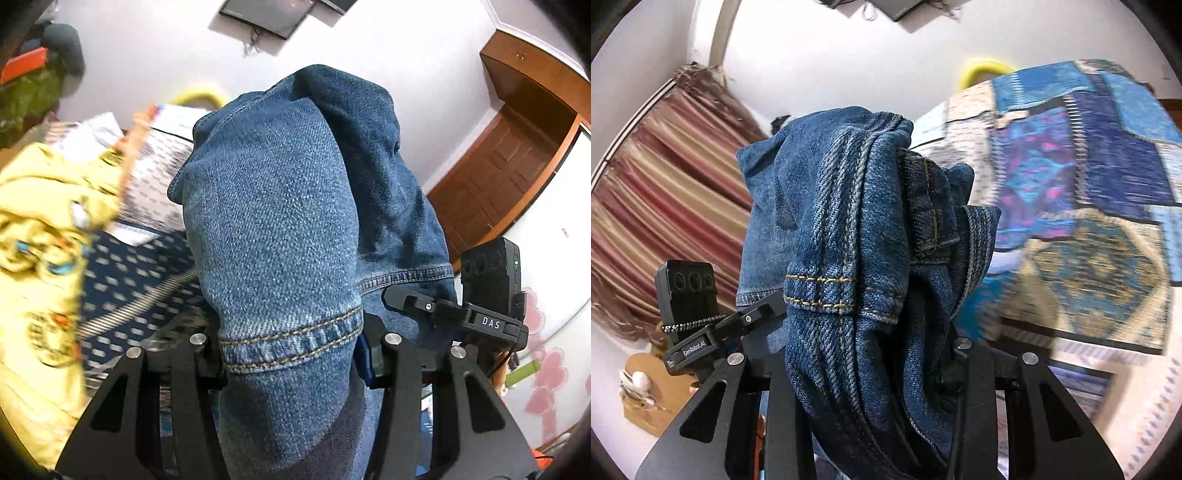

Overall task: Fold large clothes
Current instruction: 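Grasp the folded jacket bundle with the left tool while the right tool grasps it too, then carry the bundle onto the quilt beside the yellow blanket and open both tools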

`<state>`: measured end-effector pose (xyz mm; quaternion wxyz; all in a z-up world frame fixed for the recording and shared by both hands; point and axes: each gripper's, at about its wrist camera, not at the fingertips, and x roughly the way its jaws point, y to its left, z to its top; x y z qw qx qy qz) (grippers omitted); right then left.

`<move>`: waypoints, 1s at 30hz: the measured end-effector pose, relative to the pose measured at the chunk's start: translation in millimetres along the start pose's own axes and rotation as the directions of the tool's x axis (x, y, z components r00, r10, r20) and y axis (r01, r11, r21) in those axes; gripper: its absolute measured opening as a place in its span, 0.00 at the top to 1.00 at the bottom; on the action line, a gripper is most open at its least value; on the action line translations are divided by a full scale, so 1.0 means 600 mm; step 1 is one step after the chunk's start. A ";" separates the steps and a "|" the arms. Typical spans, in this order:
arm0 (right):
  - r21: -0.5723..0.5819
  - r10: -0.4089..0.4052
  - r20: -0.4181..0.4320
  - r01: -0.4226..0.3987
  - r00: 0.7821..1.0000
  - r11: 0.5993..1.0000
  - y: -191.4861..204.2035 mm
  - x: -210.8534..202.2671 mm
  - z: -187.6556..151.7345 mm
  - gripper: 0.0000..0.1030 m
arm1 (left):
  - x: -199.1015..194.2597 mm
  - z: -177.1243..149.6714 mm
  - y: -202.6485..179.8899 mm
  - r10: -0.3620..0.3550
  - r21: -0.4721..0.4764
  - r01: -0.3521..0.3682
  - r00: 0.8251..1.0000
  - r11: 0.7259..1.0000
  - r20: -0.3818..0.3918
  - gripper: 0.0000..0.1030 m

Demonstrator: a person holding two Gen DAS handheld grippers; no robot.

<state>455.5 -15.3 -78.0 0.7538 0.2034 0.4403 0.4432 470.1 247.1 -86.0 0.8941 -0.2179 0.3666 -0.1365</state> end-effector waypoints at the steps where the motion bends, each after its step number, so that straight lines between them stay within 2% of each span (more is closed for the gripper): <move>1: -0.005 0.010 -0.003 -0.010 1.000 1.000 0.009 0.019 0.001 0.68 | -0.008 0.004 0.017 0.012 -0.001 -0.012 1.000 1.000 0.001 0.52; 7: 0.021 0.031 -0.051 -0.030 0.998 0.999 0.009 0.129 -0.005 0.68 | -0.001 0.006 0.127 0.065 -0.050 -0.067 0.997 0.997 -0.042 0.51; 11: 0.052 -0.004 -0.104 0.010 0.995 0.999 -0.013 0.195 -0.015 0.68 | 0.048 -0.012 0.206 0.061 -0.121 -0.074 0.992 0.990 -0.108 0.52; 15: 0.069 -0.072 -0.177 0.086 0.981 0.994 -0.045 0.249 -0.033 0.68 | 0.107 -0.046 0.279 0.039 -0.201 -0.079 0.981 0.976 -0.192 0.50; 18: 0.036 -0.141 -0.249 0.155 0.958 0.987 -0.061 0.275 -0.055 0.68 | 0.148 -0.079 0.319 0.052 -0.214 -0.108 0.967 0.971 -0.250 0.41; 20: -0.005 -0.155 -0.254 0.159 0.955 0.987 -0.065 0.277 -0.063 0.67 | 0.151 -0.090 0.333 0.050 -0.204 -0.100 0.970 0.974 -0.237 0.27; 22: -0.022 -0.166 -0.248 0.166 0.954 0.986 -0.062 0.268 -0.063 0.64 | 0.145 -0.094 0.339 0.056 -0.211 -0.106 0.972 0.972 -0.227 0.27; 23: -0.033 -0.184 -0.249 0.182 0.951 0.983 -0.059 0.262 -0.062 0.63 | 0.140 -0.094 0.336 0.075 -0.200 -0.122 0.971 0.972 -0.228 0.27; 26: -0.099 -0.246 -0.231 0.229 0.941 0.968 -0.044 0.243 -0.068 0.59 | 0.115 -0.097 0.303 0.199 -0.104 -0.225 0.956 0.969 -0.215 0.24; 29: -0.167 -0.347 -0.167 0.320 0.923 0.933 -0.032 0.222 -0.077 0.40 | 0.093 -0.107 0.261 0.347 0.022 -0.349 0.922 0.937 -0.172 0.18; 30: -0.185 -0.376 -0.154 0.347 0.914 0.920 -0.033 0.220 -0.080 0.30 | 0.088 -0.113 0.253 0.375 0.040 -0.374 0.913 0.927 -0.161 0.14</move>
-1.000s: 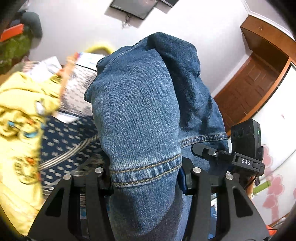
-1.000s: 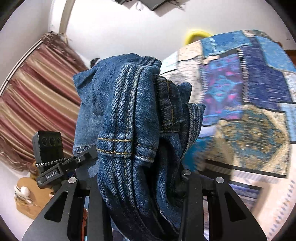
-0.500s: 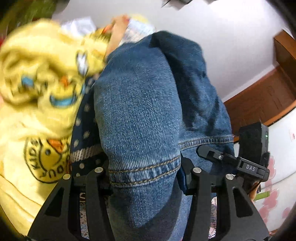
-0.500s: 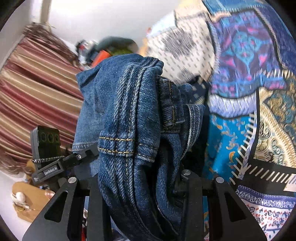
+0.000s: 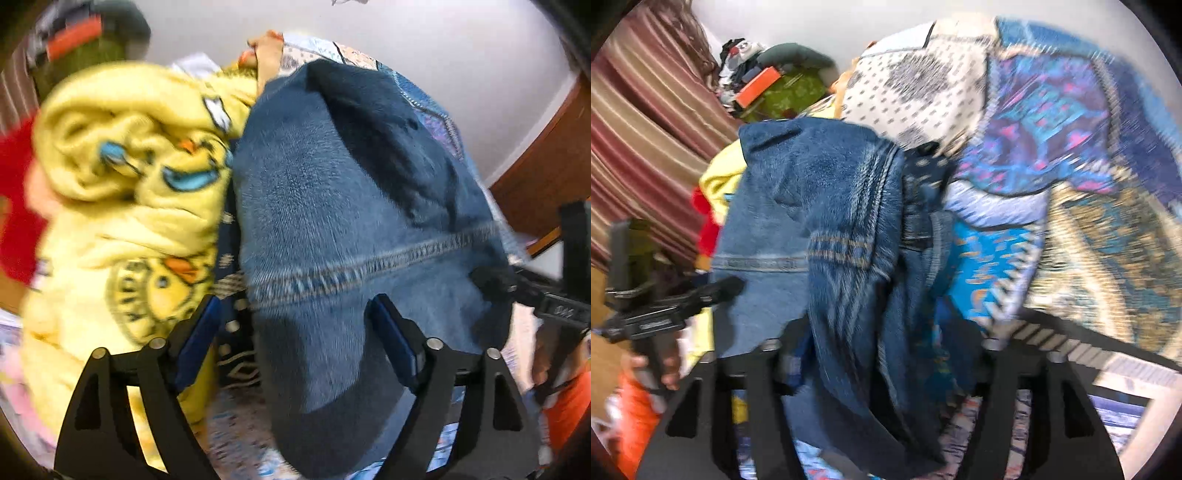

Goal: Fold large clothes

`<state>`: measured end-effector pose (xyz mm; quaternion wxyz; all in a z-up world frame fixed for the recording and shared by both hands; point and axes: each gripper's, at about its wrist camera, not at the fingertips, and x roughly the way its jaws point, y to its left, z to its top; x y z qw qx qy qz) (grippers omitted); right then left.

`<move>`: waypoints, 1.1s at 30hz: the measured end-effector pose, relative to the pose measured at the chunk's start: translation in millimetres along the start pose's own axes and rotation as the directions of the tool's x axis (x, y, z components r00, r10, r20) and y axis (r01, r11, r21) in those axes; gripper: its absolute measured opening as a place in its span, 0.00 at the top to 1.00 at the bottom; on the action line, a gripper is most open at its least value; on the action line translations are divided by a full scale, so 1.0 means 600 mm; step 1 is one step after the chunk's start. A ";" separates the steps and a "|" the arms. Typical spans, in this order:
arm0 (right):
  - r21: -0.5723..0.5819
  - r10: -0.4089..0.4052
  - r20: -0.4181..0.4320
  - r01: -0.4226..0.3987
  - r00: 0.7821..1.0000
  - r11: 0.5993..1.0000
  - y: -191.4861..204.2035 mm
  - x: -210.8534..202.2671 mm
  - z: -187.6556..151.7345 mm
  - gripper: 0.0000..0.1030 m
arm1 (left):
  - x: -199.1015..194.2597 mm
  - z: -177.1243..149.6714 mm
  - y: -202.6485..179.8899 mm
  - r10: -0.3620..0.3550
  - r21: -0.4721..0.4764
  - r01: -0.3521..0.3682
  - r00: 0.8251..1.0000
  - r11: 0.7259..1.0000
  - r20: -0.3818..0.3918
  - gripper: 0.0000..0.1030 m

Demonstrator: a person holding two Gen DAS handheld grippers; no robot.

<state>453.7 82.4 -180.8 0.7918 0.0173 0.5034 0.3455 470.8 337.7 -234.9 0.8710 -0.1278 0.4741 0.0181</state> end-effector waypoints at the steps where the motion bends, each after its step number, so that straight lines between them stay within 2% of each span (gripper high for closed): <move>1: -0.010 -0.029 0.003 0.029 1.000 1.000 -0.003 0.004 -0.001 0.26 | -0.004 -0.008 -0.004 0.014 0.003 -0.014 1.000 1.000 0.002 0.08; 3: -0.022 -0.062 0.000 0.062 0.998 0.998 -0.010 0.005 -0.010 0.19 | 0.007 -0.036 -0.001 0.031 0.003 -0.031 0.999 1.000 -0.016 0.06; 6: -0.012 -0.068 -0.020 0.068 0.997 0.998 -0.022 -0.005 -0.032 0.16 | -0.001 -0.076 -0.016 0.057 0.030 -0.056 0.997 0.998 -0.048 0.06; 10: -0.012 -0.079 -0.041 0.079 0.996 0.997 -0.027 -0.020 -0.058 0.15 | -0.027 -0.121 -0.019 0.072 0.006 -0.072 0.997 0.997 -0.038 0.05; 14: -0.030 -0.125 -0.045 0.124 0.991 0.992 -0.014 -0.045 -0.077 0.15 | -0.069 -0.135 -0.031 0.113 -0.013 -0.114 0.993 0.993 -0.027 0.05; 20: -0.060 -0.076 0.019 0.077 0.997 0.995 0.025 -0.126 -0.088 0.15 | -0.172 -0.126 -0.091 0.129 0.008 -0.130 0.989 0.992 0.072 0.05; 24: -0.085 -0.048 0.096 0.057 0.994 0.995 0.058 -0.202 -0.094 0.15 | -0.265 -0.119 -0.134 0.124 0.041 -0.134 0.974 0.990 0.187 0.05; 27: -0.115 -0.022 0.174 0.043 0.984 0.992 0.092 -0.271 -0.105 0.15 | -0.334 -0.125 -0.166 0.111 0.062 -0.135 0.950 0.989 0.291 0.05; 29: -0.146 -0.003 0.237 0.039 0.971 0.988 0.120 -0.322 -0.115 0.15 | -0.393 -0.135 -0.190 0.094 0.071 -0.129 0.925 0.989 0.369 0.05; 31: -0.178 0.019 0.299 0.036 0.954 0.983 0.145 -0.366 -0.127 0.15 | -0.441 -0.151 -0.205 0.070 0.070 -0.111 0.897 0.991 0.436 0.05; 33: -0.224 0.049 0.377 0.040 0.925 0.974 0.174 -0.419 -0.148 0.15 | -0.500 -0.177 -0.223 0.038 0.064 -0.083 0.857 0.995 0.515 0.05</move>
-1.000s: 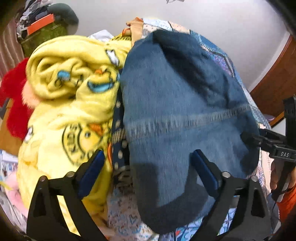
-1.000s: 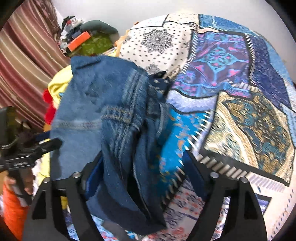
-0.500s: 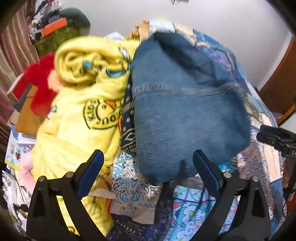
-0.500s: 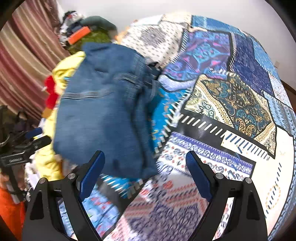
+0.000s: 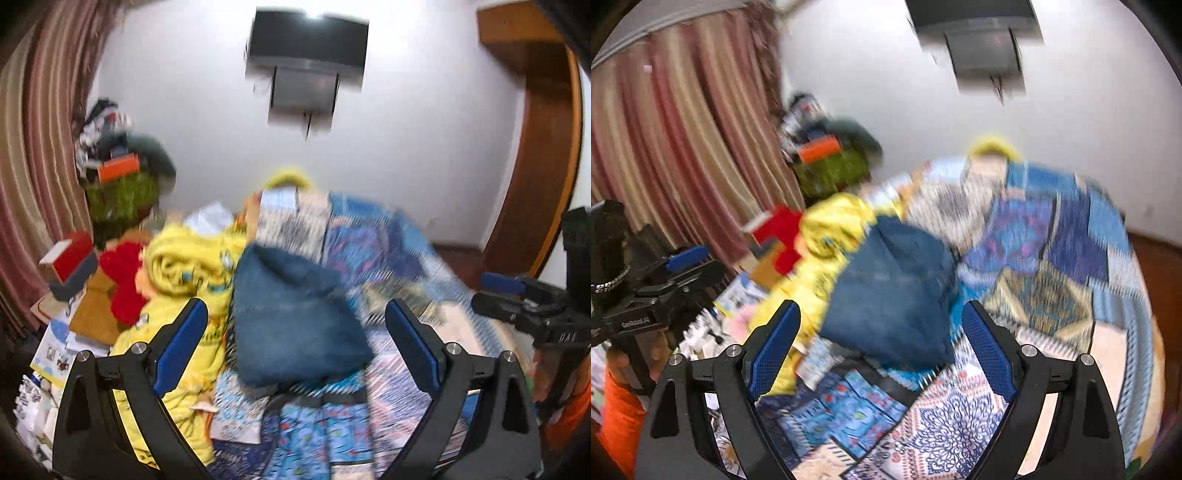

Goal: Fold large clothes

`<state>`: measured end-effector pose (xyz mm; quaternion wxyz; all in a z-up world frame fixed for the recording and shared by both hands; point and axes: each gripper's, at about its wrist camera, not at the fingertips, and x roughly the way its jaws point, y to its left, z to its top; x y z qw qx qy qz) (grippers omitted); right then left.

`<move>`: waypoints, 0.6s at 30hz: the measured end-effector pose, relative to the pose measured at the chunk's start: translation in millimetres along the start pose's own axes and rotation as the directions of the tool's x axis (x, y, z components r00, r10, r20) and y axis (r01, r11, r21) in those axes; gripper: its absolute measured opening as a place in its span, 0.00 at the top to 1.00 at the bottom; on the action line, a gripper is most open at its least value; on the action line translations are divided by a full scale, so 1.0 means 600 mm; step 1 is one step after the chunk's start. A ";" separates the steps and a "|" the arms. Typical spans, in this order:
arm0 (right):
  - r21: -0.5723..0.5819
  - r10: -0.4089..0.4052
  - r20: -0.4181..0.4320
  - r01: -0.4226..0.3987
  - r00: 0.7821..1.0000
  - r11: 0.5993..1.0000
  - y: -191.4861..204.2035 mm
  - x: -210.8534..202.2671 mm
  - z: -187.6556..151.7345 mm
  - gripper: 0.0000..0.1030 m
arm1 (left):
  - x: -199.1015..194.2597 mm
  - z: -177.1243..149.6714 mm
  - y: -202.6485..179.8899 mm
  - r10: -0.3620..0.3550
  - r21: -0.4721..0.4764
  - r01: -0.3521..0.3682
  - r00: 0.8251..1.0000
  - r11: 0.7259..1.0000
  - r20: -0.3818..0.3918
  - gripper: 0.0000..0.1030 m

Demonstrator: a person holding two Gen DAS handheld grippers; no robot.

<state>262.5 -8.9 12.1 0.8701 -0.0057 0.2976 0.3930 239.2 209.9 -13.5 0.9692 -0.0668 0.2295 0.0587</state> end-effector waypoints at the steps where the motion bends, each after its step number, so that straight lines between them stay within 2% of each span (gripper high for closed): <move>1: -0.021 -0.001 0.031 0.001 1.000 1.000 0.013 -0.021 0.001 0.15 | -0.023 0.004 -0.010 -0.003 -0.003 0.004 1.000 1.000 0.027 0.05; 4: -0.085 -0.004 0.139 0.016 0.990 0.996 0.054 -0.087 -0.003 0.15 | -0.108 0.001 -0.035 -0.017 -0.004 0.018 0.989 1.000 0.149 0.05; 10: -0.105 -0.018 0.338 0.056 0.941 0.993 0.109 -0.187 -0.044 0.15 | -0.212 -0.036 -0.073 0.009 0.014 -0.014 0.953 1.000 0.301 0.05; 15: -0.087 -0.037 0.403 0.079 0.914 0.993 0.132 -0.214 -0.073 0.15 | -0.259 -0.073 -0.103 0.056 0.031 -0.073 0.922 0.997 0.383 0.05; 17: -0.075 -0.050 0.414 0.088 0.909 0.993 0.134 -0.216 -0.079 0.15 | -0.270 -0.086 -0.116 0.051 0.046 -0.075 0.920 0.996 0.389 0.05; 18: -0.070 -0.060 0.418 0.098 0.906 0.993 0.136 -0.217 -0.081 0.11 | -0.272 -0.091 -0.122 0.051 0.056 -0.079 0.920 0.995 0.390 0.05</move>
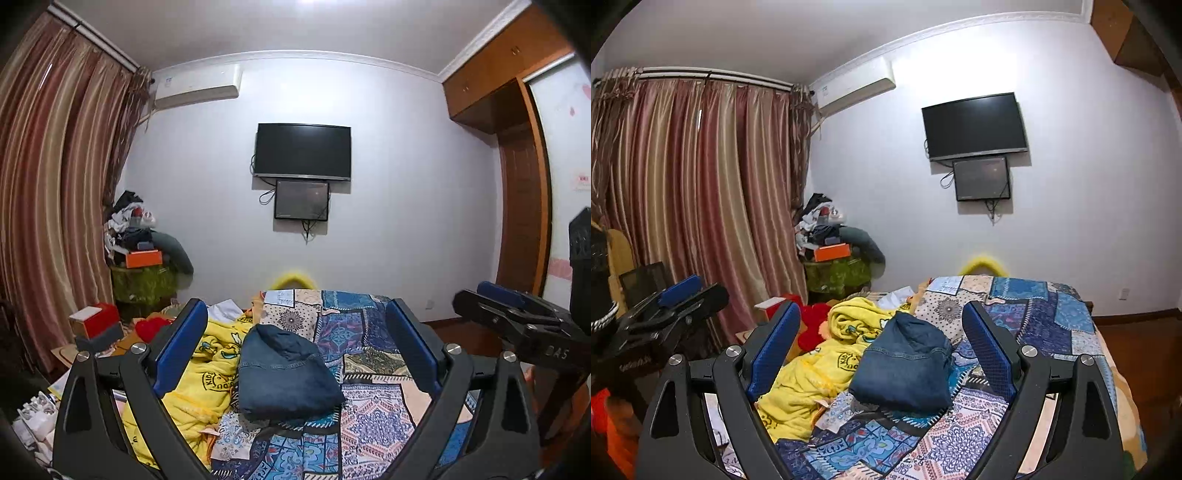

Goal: Fold large clothes

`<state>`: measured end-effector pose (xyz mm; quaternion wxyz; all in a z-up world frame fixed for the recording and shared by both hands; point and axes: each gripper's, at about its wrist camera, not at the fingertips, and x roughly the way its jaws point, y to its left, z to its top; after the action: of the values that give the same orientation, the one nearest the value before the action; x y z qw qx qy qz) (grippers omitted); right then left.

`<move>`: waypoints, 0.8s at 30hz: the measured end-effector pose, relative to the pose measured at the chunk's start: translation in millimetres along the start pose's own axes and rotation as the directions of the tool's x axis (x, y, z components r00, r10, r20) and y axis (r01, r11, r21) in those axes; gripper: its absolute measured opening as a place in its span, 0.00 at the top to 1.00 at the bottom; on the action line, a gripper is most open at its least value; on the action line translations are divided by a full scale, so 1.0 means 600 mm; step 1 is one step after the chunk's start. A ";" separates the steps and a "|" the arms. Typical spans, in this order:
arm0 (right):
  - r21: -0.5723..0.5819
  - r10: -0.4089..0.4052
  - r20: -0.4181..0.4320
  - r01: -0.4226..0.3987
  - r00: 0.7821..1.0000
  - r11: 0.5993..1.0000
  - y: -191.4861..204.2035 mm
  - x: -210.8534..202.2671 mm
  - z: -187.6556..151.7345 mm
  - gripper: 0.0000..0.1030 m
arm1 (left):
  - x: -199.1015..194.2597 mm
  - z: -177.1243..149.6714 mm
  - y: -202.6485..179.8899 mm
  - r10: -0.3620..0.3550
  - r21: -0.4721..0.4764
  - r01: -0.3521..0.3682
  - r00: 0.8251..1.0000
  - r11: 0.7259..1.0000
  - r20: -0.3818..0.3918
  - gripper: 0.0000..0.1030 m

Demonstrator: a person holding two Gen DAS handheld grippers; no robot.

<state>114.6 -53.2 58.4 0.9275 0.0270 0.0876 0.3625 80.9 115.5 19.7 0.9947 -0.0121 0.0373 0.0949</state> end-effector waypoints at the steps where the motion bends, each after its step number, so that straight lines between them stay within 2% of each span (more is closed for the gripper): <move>1: -0.003 -0.015 0.003 0.015 1.000 1.000 0.000 -0.001 -0.002 0.07 | -0.004 -0.003 -0.006 0.005 0.011 -0.005 1.000 1.000 0.001 0.05; 2: -0.012 -0.035 0.014 0.035 0.999 0.999 0.002 -0.004 -0.003 0.00 | -0.006 -0.004 -0.009 0.008 0.019 -0.008 1.000 1.000 0.003 0.05; 3: -0.017 -0.047 0.023 0.048 0.999 0.999 0.004 -0.008 -0.004 0.00 | -0.007 -0.006 -0.013 0.016 0.024 -0.016 1.000 1.000 0.004 0.04; 5: -0.014 -0.065 0.034 0.065 0.997 0.998 0.003 -0.011 -0.006 0.00 | -0.008 -0.008 -0.017 0.019 0.020 -0.019 1.000 1.000 0.003 0.01; 24: 0.017 -0.097 0.015 0.097 0.995 0.995 0.002 -0.028 -0.016 0.00 | 0.007 -0.023 -0.008 0.012 -0.013 -0.012 1.000 1.000 -0.026 0.01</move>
<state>100.1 -63.7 51.7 0.9445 0.0330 0.0843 0.3159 84.8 111.1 6.0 0.9934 -0.0196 0.0497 0.1010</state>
